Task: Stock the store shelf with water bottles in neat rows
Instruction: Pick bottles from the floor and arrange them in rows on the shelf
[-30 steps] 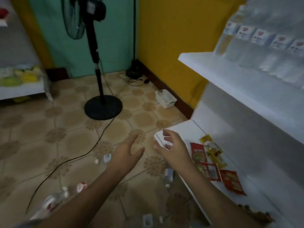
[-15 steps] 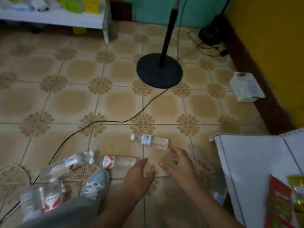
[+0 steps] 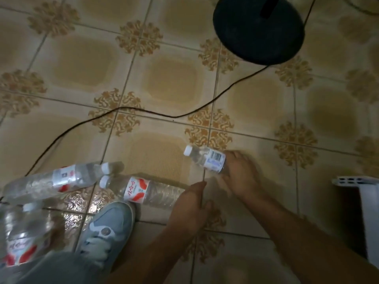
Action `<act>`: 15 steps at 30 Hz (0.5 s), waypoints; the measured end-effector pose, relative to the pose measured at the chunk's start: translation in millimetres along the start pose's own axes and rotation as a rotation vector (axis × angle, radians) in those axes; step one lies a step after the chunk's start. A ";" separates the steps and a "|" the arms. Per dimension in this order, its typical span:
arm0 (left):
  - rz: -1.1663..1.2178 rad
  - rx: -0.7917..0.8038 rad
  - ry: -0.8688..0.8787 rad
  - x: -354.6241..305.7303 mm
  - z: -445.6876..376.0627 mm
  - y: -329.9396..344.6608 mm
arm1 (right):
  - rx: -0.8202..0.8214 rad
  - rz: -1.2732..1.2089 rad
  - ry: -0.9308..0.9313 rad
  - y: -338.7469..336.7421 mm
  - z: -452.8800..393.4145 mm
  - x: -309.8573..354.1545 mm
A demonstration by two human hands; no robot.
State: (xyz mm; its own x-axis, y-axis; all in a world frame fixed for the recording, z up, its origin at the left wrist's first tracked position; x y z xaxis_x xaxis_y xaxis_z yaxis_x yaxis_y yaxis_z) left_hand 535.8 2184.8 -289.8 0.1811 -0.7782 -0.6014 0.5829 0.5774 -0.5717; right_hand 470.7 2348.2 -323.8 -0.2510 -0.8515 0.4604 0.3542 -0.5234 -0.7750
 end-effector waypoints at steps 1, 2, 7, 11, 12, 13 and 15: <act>0.037 0.002 -0.011 -1.4 1.3 -0.7 | -0.007 -0.059 0.016 -2.4 3.6 -1.3; 0.081 -0.002 -0.031 -6.7 3.9 -5.2 | -0.012 -0.131 0.037 -7.7 10.4 -1.3; 0.165 0.064 -0.079 -45.0 33.4 -26.4 | -0.129 -0.496 0.137 -78.8 92.6 14.4; 0.235 0.148 0.108 -136.2 88.5 -56.0 | -0.237 -0.650 0.126 -170.5 178.1 42.6; 0.281 0.169 0.195 -167.4 107.8 -67.3 | -0.273 -0.680 0.111 -197.2 201.8 50.8; 0.342 0.204 0.266 -197.8 129.4 -78.7 | -0.316 -0.701 0.095 -224.8 226.9 59.3; 0.452 0.279 0.395 -254.8 180.7 -102.6 | -0.412 -0.728 0.051 -277.9 279.6 74.7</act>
State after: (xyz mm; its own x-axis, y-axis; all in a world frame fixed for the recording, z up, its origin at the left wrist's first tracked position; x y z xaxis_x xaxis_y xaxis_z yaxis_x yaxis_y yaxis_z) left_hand 573.1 2279.2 23.0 0.1831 -0.2945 -0.9379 0.7106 0.6990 -0.0808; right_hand 605.3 2421.2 47.0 -0.3332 -0.2974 0.8947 -0.2676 -0.8801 -0.3922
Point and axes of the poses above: each hand's wrist, its own z-axis away from the middle knuckle, its own y-axis out of the palm, x = y × z, the point moved 4 cm from there along -z, towards the middle knuckle, and after that the axes turned 15 degrees about -z, right-handed, at the moved point
